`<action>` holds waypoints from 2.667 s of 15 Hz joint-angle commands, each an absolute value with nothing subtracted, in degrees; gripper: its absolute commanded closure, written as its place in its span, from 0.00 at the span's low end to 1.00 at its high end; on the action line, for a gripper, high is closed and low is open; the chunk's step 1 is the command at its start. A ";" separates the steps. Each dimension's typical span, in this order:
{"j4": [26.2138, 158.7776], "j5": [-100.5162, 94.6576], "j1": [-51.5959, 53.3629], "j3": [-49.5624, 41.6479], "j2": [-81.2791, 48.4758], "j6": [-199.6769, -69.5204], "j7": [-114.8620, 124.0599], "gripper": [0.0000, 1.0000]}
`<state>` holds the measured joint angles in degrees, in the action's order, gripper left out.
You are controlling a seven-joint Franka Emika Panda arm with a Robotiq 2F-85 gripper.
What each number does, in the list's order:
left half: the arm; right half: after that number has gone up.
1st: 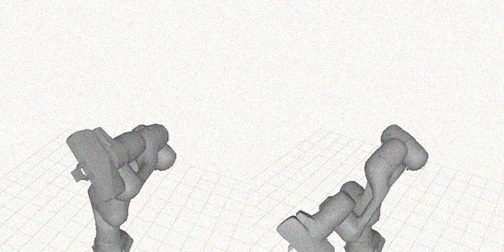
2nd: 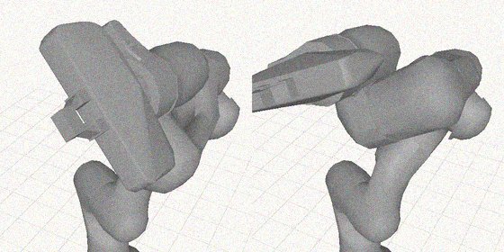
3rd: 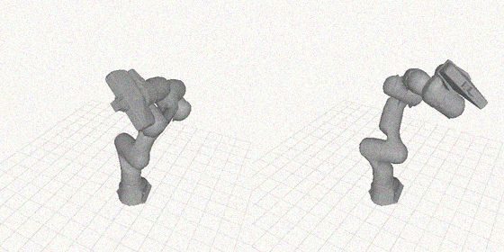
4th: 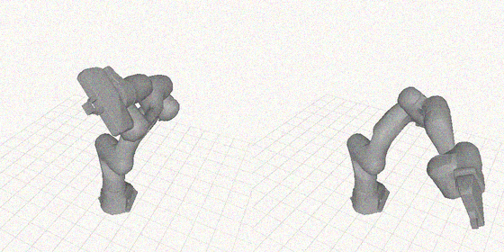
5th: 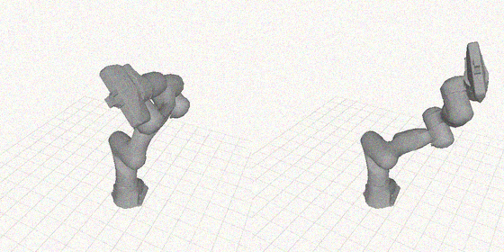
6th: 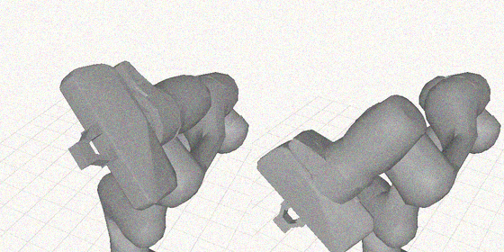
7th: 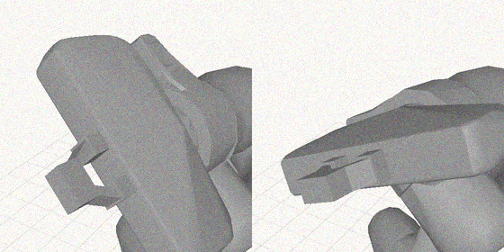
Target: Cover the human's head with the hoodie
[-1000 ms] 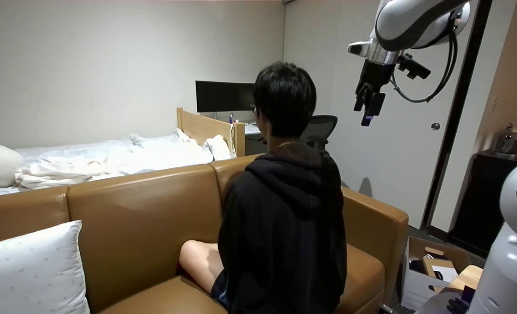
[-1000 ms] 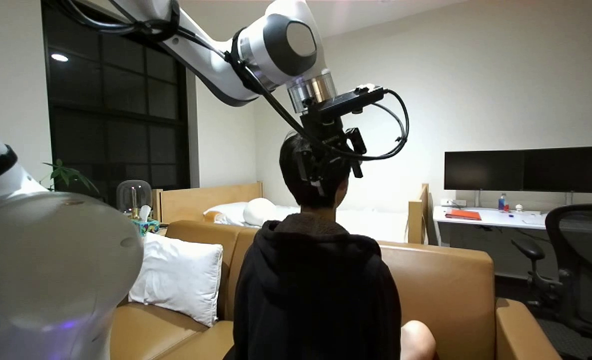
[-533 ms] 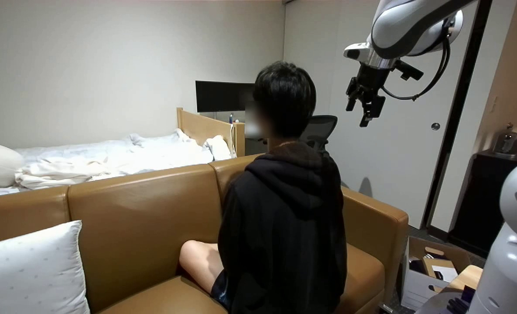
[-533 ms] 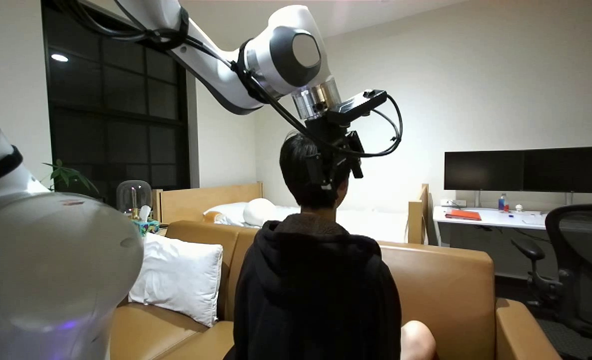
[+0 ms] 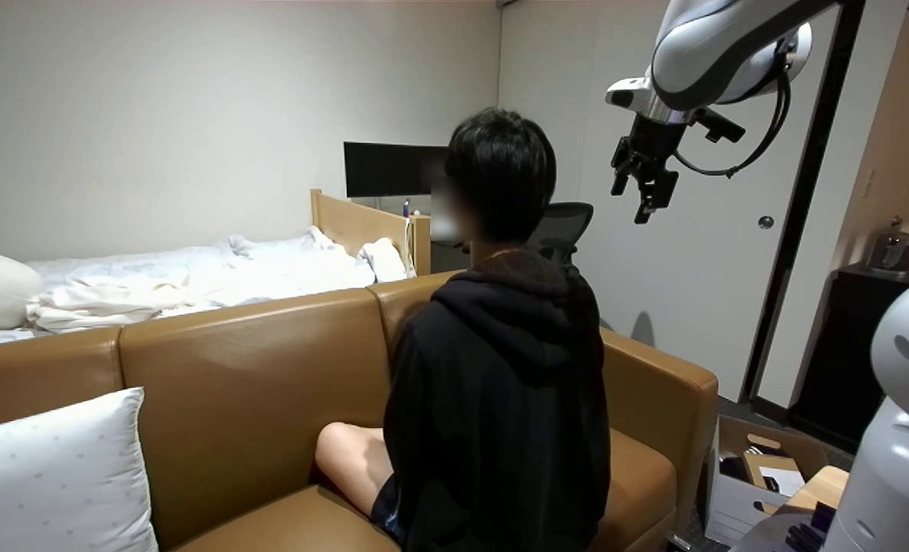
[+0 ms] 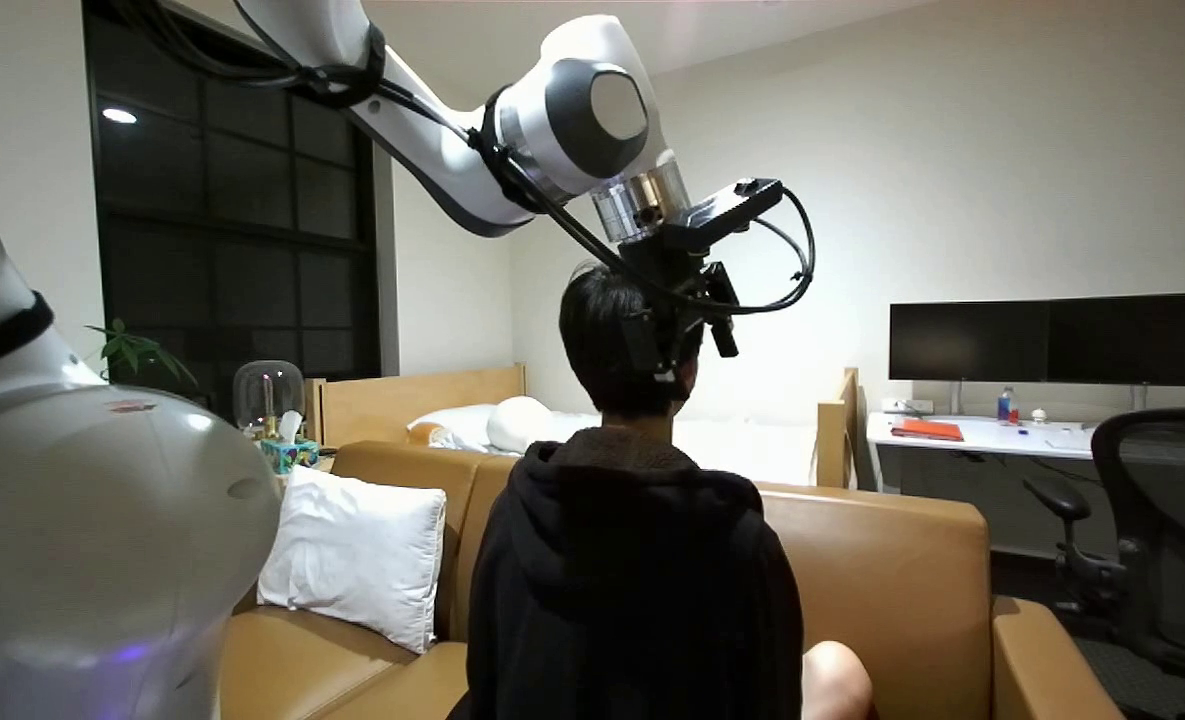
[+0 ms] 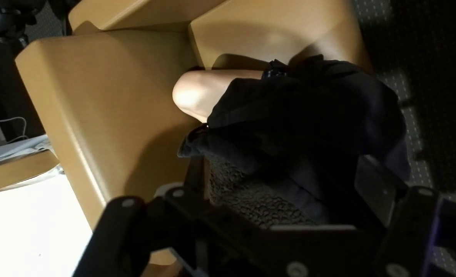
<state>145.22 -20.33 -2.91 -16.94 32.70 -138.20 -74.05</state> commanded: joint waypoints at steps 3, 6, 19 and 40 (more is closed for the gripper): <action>145.68 -19.11 -3.37 -16.28 32.34 -139.43 -75.40 0.00; 145.93 -17.65 -1.49 -16.45 32.13 -140.27 -76.49 0.00; 145.32 -6.72 6.51 -17.09 32.79 -138.17 -83.37 0.00; 144.36 4.96 7.82 -13.65 34.10 -126.55 -91.48 0.00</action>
